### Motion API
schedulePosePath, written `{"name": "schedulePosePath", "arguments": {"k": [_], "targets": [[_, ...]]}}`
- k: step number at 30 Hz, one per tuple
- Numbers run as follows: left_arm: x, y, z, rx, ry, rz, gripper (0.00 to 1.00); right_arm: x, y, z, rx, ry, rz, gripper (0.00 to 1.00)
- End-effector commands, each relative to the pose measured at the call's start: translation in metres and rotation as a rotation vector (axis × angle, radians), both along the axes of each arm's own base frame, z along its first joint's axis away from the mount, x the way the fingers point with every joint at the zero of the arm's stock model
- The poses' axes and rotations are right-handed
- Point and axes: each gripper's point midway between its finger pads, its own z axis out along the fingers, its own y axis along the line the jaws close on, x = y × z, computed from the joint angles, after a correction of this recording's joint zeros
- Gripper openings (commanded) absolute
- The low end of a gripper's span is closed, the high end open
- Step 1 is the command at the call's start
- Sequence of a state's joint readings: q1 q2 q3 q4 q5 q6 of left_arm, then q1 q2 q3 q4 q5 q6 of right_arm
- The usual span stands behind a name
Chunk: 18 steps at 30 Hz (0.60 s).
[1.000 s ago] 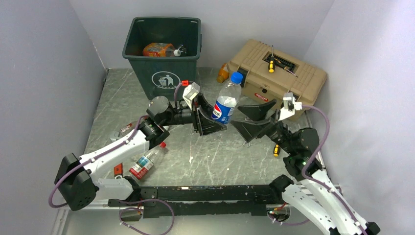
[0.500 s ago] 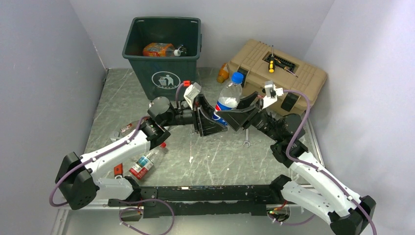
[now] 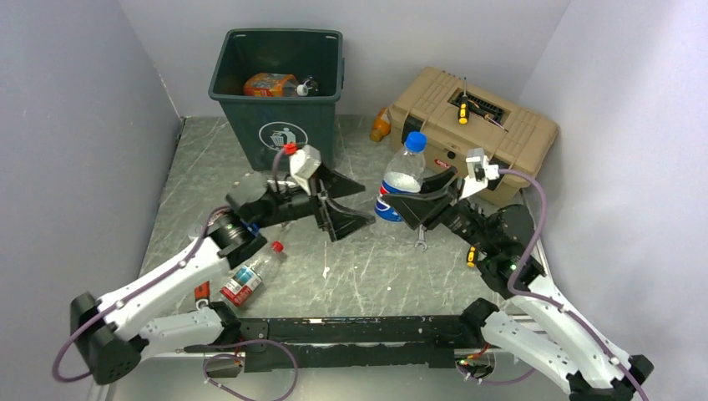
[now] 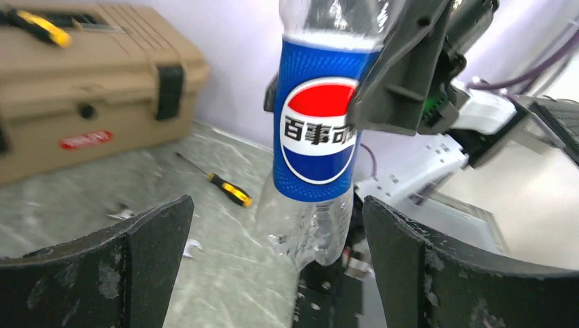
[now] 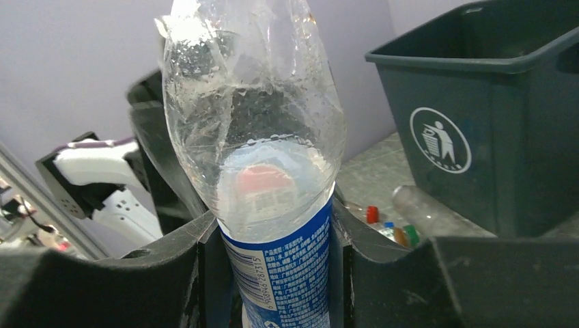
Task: Put the plastic bottles in the bin
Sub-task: Place the plastic bottle in the trash bin.
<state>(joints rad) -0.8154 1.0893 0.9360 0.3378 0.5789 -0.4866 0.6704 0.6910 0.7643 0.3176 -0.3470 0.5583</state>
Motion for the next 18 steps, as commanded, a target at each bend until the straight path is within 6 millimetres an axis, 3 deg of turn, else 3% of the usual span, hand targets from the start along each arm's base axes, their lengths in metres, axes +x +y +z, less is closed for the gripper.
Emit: {"name": "schedulePosePath", "arguments": {"k": [1,4,6,9,12,18], "targets": [[0.014,0.045,0.062,-0.037,-0.233,0.25,1.0,0.001,-0.017,-0.011,-0.111,-0.027,-0.102,0.35],[0.011,0.048,0.102,-0.063,-0.258,0.236,0.99,0.003,-0.02,-0.026,-0.164,-0.009,-0.118,0.35],[0.002,0.038,0.127,-0.08,-0.252,0.155,0.99,0.002,-0.019,-0.03,-0.173,-0.007,-0.112,0.34],[-0.007,0.017,0.15,-0.105,-0.215,0.012,1.0,0.001,-0.013,-0.033,-0.182,-0.004,-0.078,0.34],[-0.005,-0.003,0.148,-0.099,-0.153,-0.085,1.0,0.0,-0.008,-0.033,-0.186,-0.002,-0.052,0.34],[0.015,-0.026,0.128,-0.053,-0.044,-0.088,1.0,0.0,-0.005,-0.032,-0.191,-0.005,-0.038,0.34]]}}
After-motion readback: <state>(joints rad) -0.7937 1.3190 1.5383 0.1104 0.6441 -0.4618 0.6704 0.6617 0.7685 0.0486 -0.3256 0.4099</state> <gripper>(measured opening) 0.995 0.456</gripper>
